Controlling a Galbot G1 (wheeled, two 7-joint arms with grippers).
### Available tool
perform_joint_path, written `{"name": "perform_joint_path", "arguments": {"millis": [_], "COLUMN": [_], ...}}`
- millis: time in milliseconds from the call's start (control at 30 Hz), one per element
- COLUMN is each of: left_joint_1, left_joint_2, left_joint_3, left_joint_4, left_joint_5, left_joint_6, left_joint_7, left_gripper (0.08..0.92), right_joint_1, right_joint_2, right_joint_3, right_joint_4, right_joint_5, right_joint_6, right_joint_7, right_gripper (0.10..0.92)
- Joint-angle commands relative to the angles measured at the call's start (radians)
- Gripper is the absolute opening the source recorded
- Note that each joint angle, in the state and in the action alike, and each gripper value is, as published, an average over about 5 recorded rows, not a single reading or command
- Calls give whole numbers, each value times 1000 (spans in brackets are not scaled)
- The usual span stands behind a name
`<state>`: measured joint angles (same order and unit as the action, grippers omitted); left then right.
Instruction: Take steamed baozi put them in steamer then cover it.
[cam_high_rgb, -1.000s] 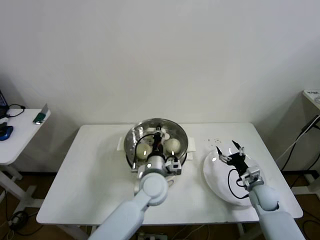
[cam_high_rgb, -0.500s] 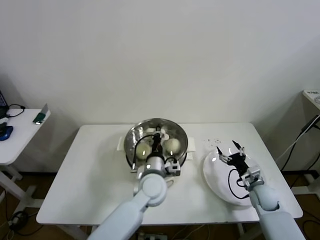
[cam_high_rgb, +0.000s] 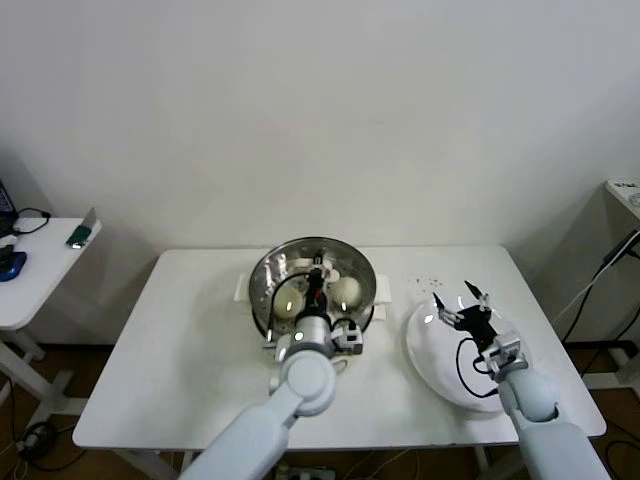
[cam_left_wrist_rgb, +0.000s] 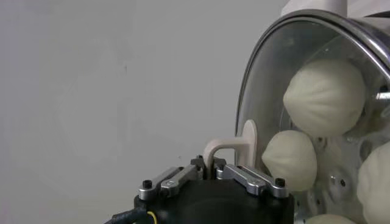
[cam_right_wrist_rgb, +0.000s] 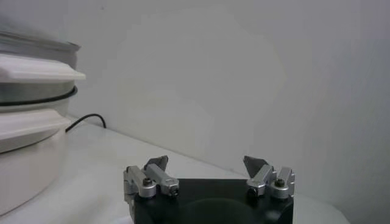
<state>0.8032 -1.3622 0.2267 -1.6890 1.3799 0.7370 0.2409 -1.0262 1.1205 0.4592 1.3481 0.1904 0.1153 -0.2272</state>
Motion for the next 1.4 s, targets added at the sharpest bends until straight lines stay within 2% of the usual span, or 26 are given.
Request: {"name": "perform_joint_path", "arguments": {"millis": [33,333,467,833,1100,1267,1400], "left_joint_1": [5,14,13,77,223,302,398], "left_joint_2": [-3,7,35,122,230,282,311], "left_joint_3": [2,-10,-7,-31,-85,-180,-334], "left_joint_4": [5,-7,-42,-225,-414,-502,-527], "left_joint_5": [-9,-22,-41,-76,-125,-211,-417], "left_joint_6": [48,48,48,48,48,23,-111], "left_joint_7": [-18,6,18,18,1,-89,-226], "left_gripper": [158,158,175,474,708,808,822], "right_joint_1": [-1,-5,-4,-6,-13,-13,-16], "right_joint_2": [1,1,0,-5,-9,-9,-8], "right_joint_3": [0,4,8,19,34,35,40], "right_joint_4": [2,7,14,30,43,46,53], "right_joint_5": [-2,-6,-11,-36,-17,-15,-16], "right_joint_6": [0,-8,-46,-148,-189,-180,-169], "right_joint_7": [-1,-1,3,1,6,5,3], "right_gripper": [823,823,823,823,823,823,823]}}
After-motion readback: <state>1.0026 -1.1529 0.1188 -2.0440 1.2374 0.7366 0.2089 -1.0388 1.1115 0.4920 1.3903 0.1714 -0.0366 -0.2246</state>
